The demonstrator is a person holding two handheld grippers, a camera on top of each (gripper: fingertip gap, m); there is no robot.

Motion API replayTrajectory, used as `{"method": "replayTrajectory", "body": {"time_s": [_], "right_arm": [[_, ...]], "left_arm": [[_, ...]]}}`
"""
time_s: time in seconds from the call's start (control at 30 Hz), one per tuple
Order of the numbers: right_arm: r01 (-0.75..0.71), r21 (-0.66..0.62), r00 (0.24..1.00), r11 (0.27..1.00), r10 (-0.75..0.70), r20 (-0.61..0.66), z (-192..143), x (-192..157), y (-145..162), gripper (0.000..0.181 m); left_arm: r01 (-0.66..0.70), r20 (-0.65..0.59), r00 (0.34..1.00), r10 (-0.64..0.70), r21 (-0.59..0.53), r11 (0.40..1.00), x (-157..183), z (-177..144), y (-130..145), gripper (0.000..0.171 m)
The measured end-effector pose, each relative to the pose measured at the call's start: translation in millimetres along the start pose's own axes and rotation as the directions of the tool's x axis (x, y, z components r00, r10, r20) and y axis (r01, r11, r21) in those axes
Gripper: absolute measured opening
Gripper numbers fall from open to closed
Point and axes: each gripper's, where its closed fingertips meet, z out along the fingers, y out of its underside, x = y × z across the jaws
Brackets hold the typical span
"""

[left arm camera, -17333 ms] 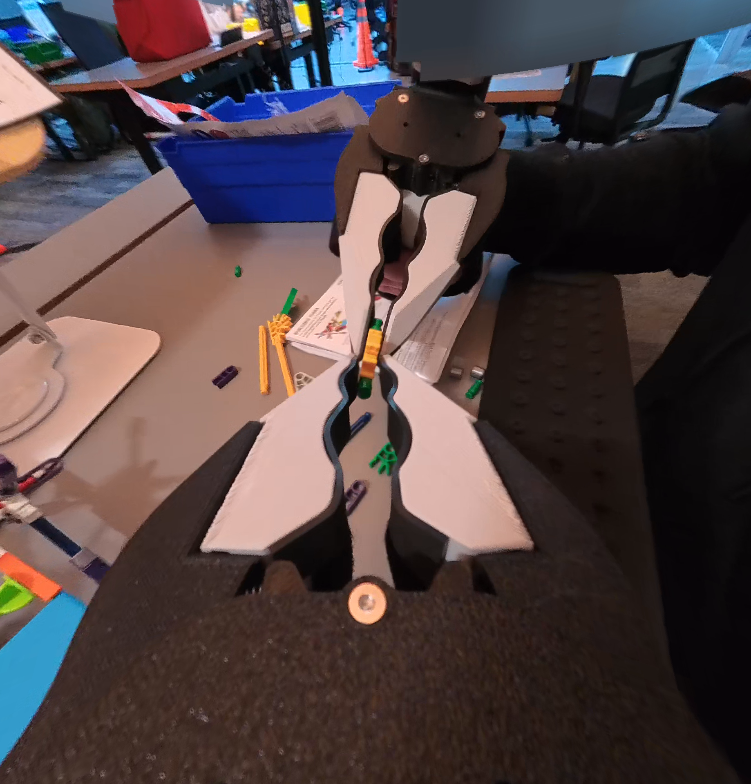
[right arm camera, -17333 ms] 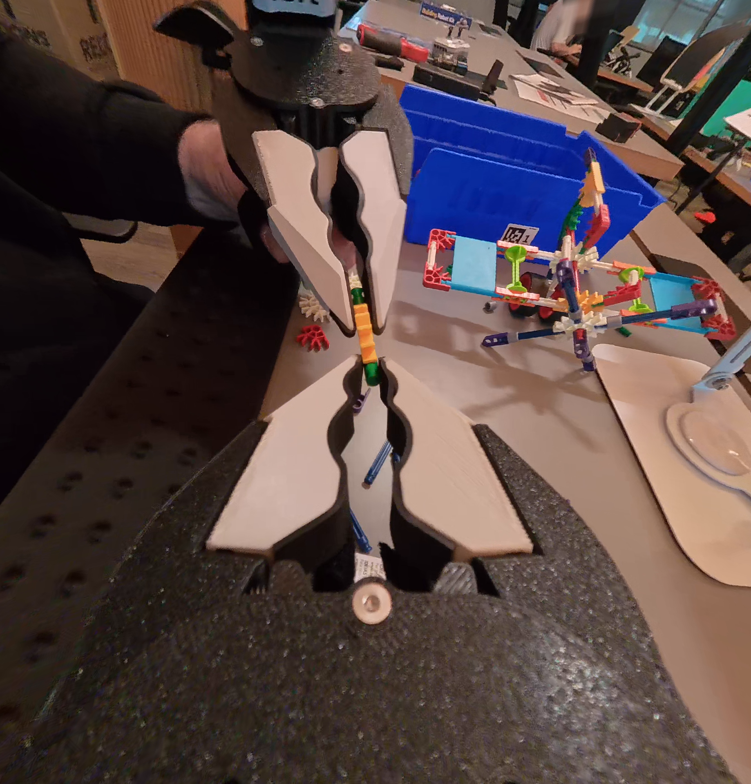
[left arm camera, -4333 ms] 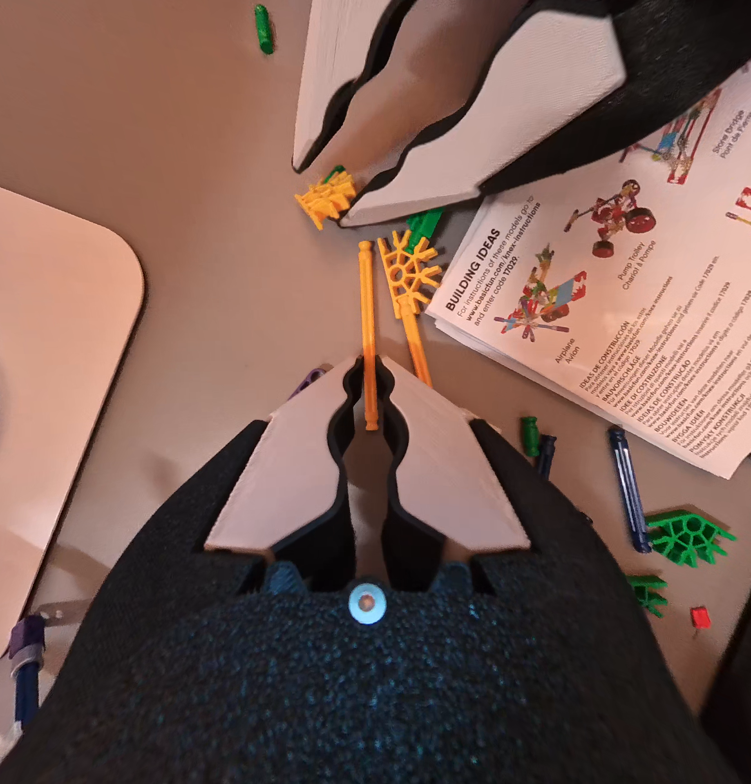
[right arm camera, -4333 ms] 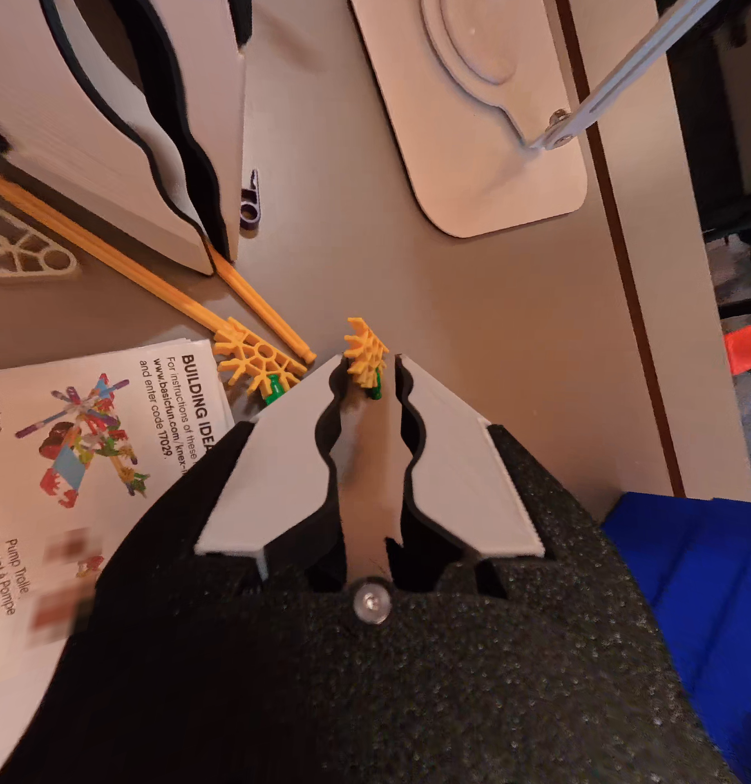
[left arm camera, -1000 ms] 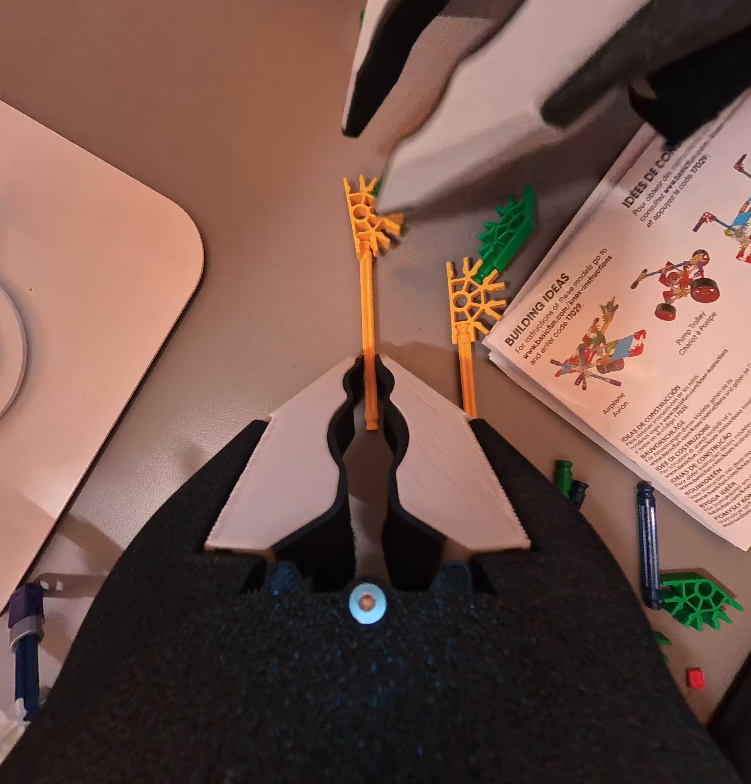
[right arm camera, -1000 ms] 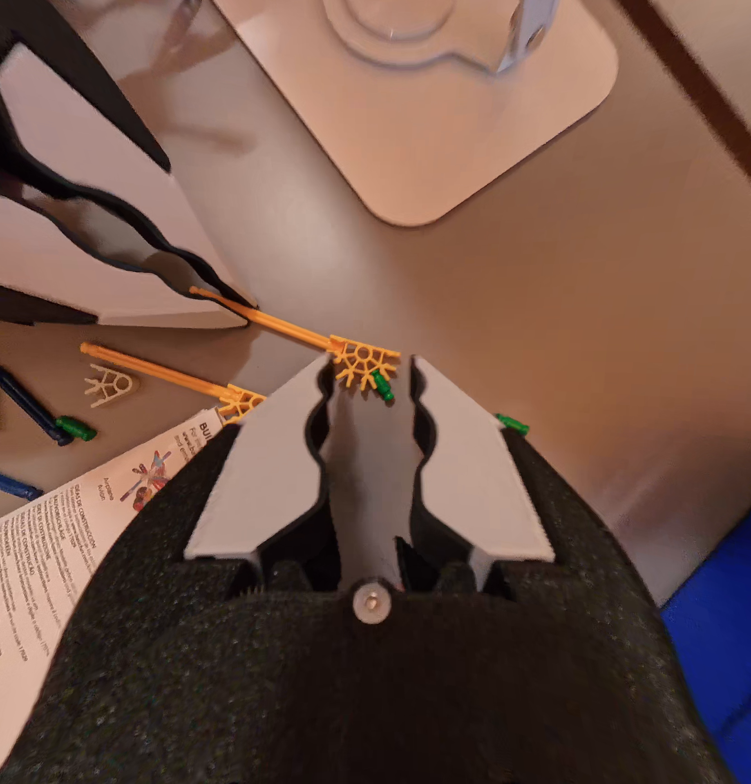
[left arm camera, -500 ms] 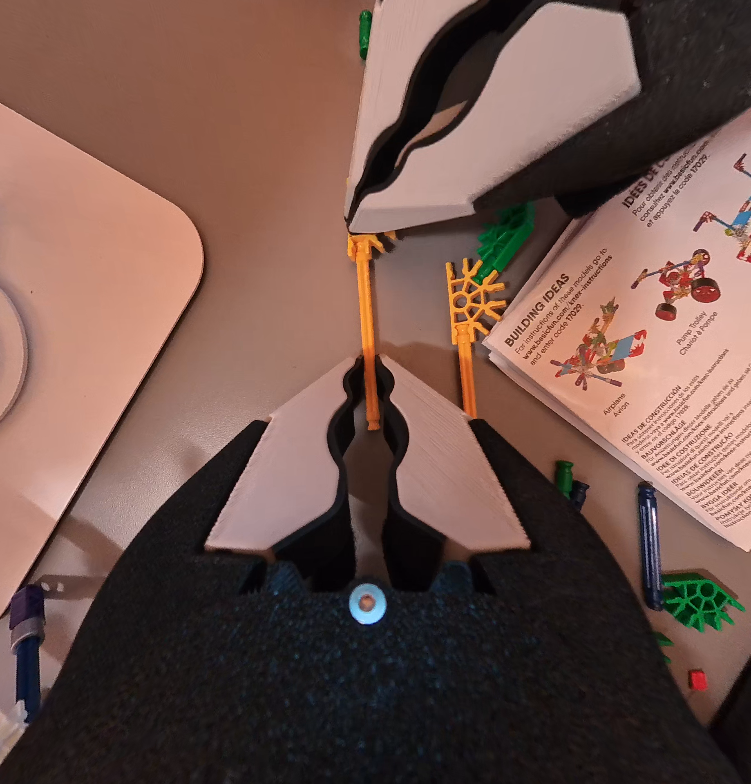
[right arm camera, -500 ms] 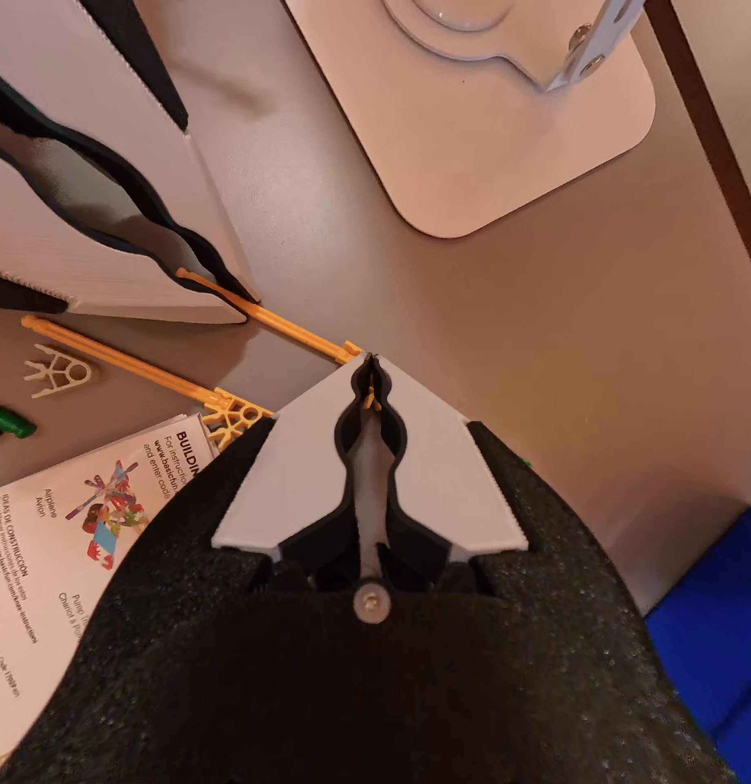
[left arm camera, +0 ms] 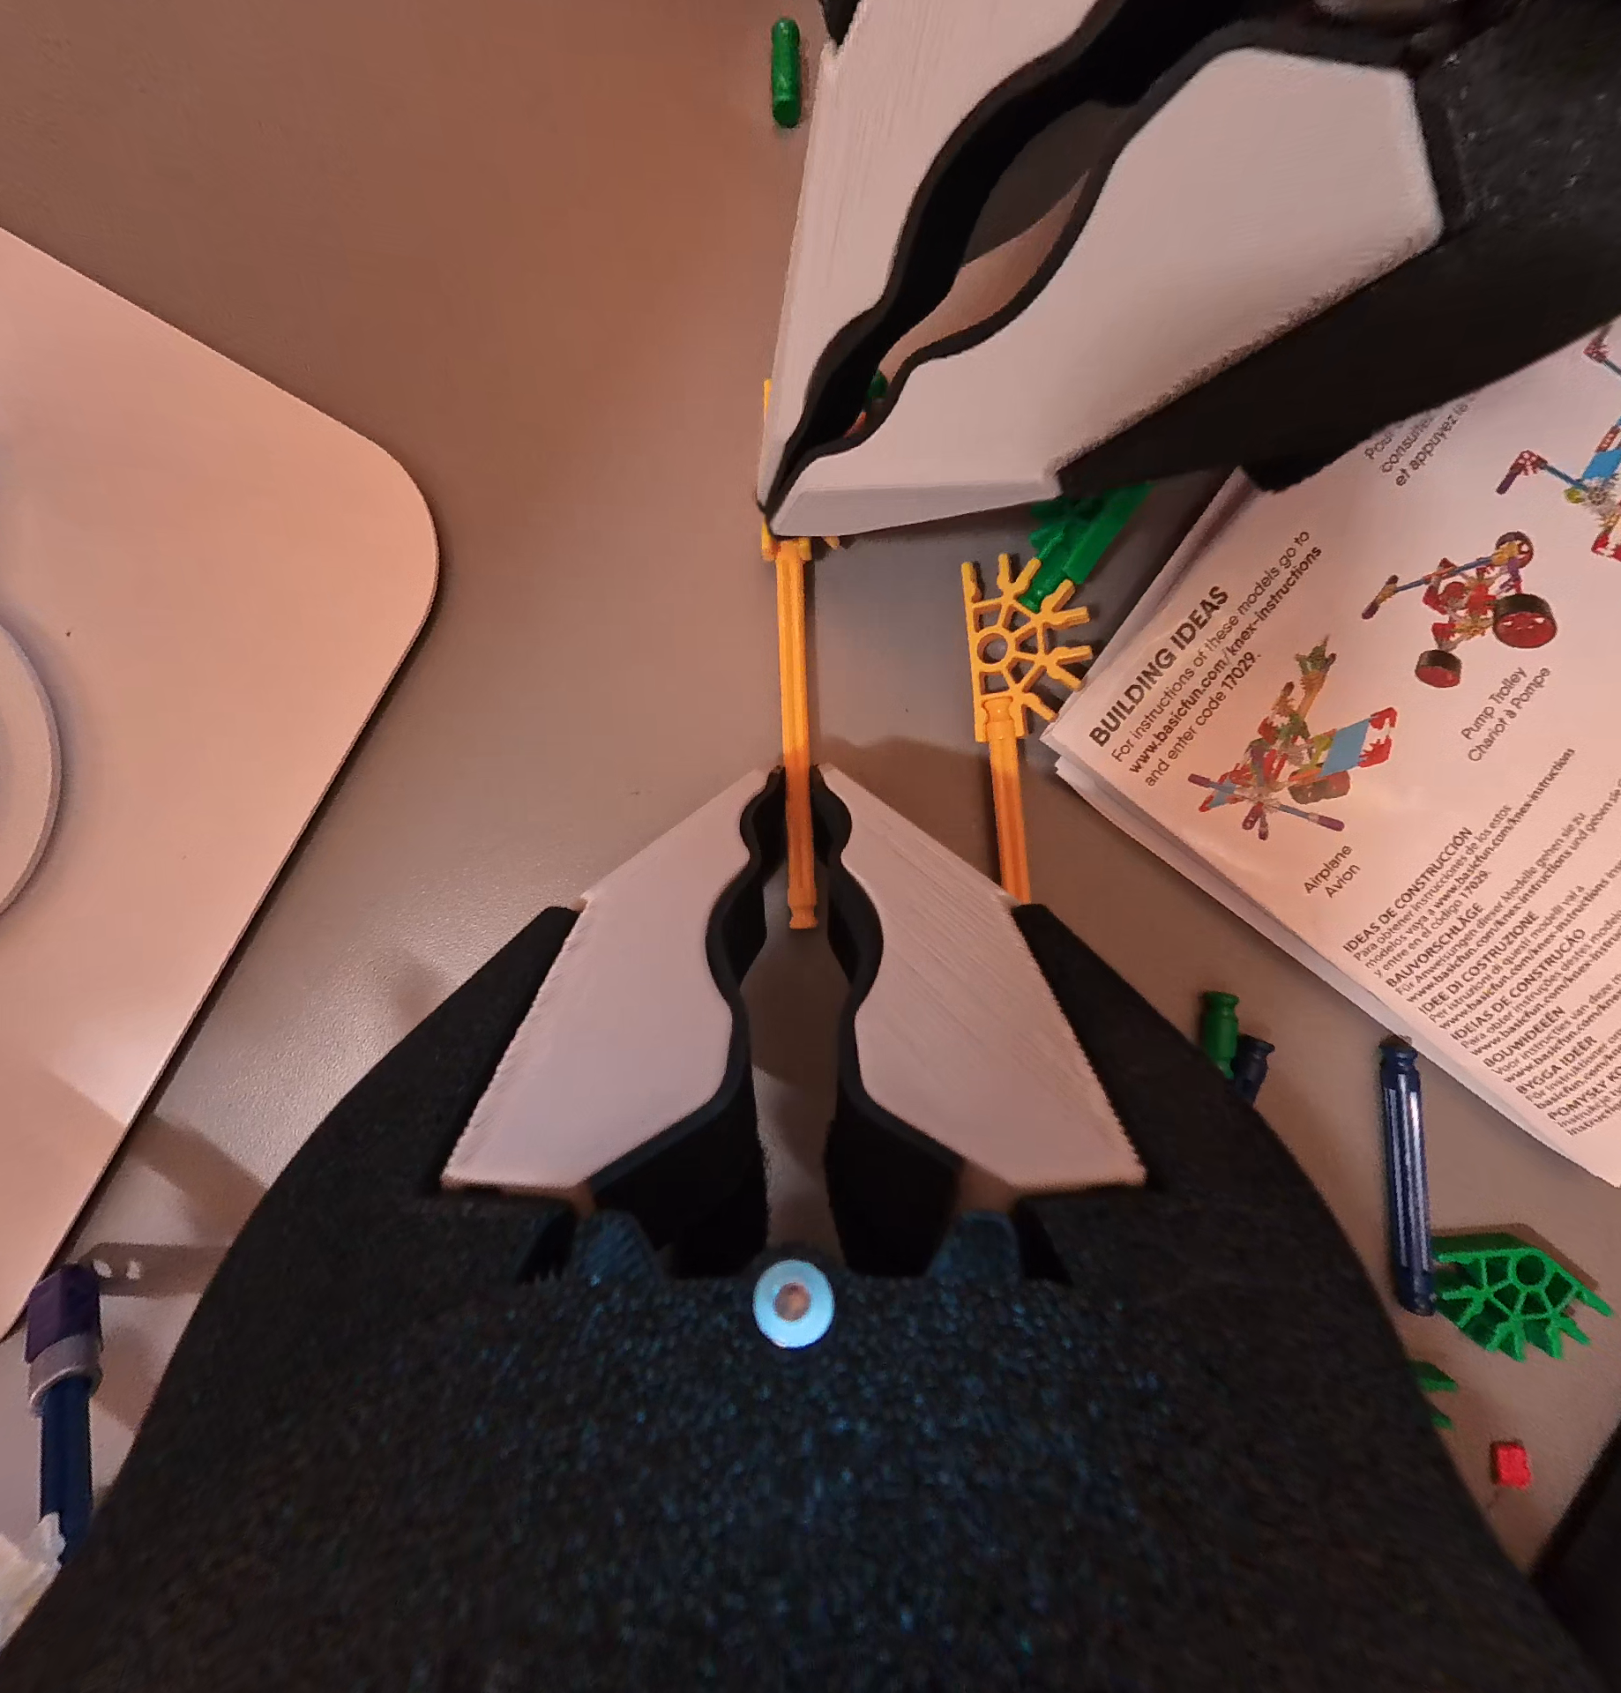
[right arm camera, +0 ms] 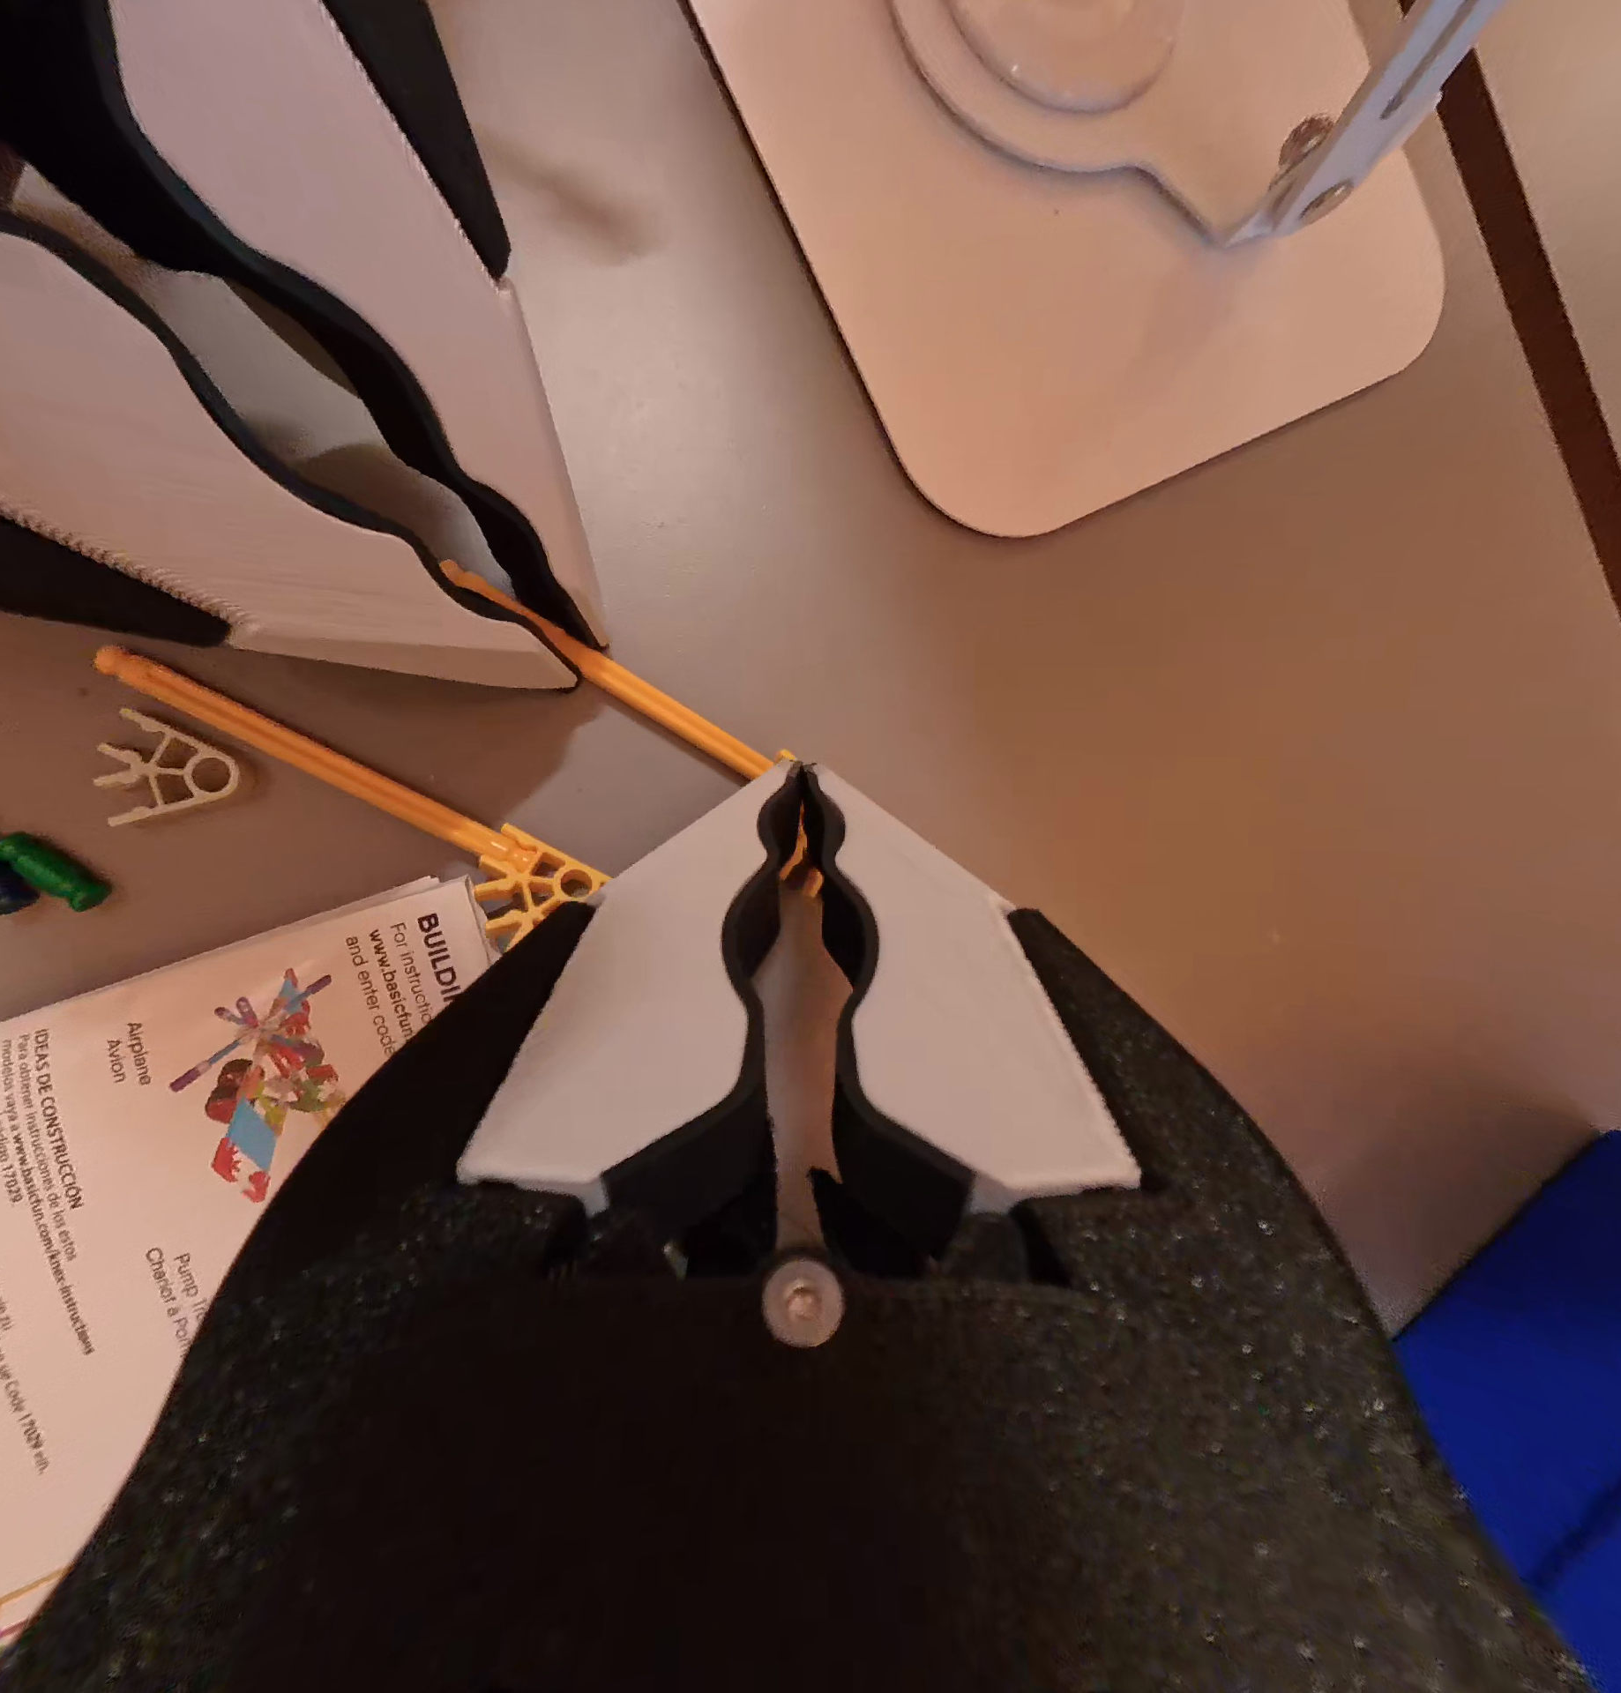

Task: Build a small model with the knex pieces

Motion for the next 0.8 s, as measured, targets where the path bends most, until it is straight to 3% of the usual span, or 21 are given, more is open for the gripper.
{"method": "replayTrajectory", "body": {"time_s": [0.3, 0.6, 0.8], "right_arm": [[-0.038, 0.032, 0.998, 0.999, 0.037, 0.042, 3.3, -0.5, 2.6, 0.001], [0.002, 0.040, 1.000, 0.999, -0.001, -0.025, 1.2, -2.0, 2.7, 0.000], [-0.123, 0.143, 0.987, 0.982, 0.136, -0.083, -36.3, 22.7, -5.2, 0.013]], "left_arm": [[0.006, -0.005, 1.000, -0.006, 0.007, 1.000, 0.1, -0.1, -0.2, 0.005], [-0.003, -0.010, 1.000, 0.003, 0.009, 1.000, 0.2, -0.3, 0.1, 0.005], [-0.003, -0.032, 0.999, 0.004, 0.026, 1.000, 1.8, -0.2, -1.2, 0.004]]}}
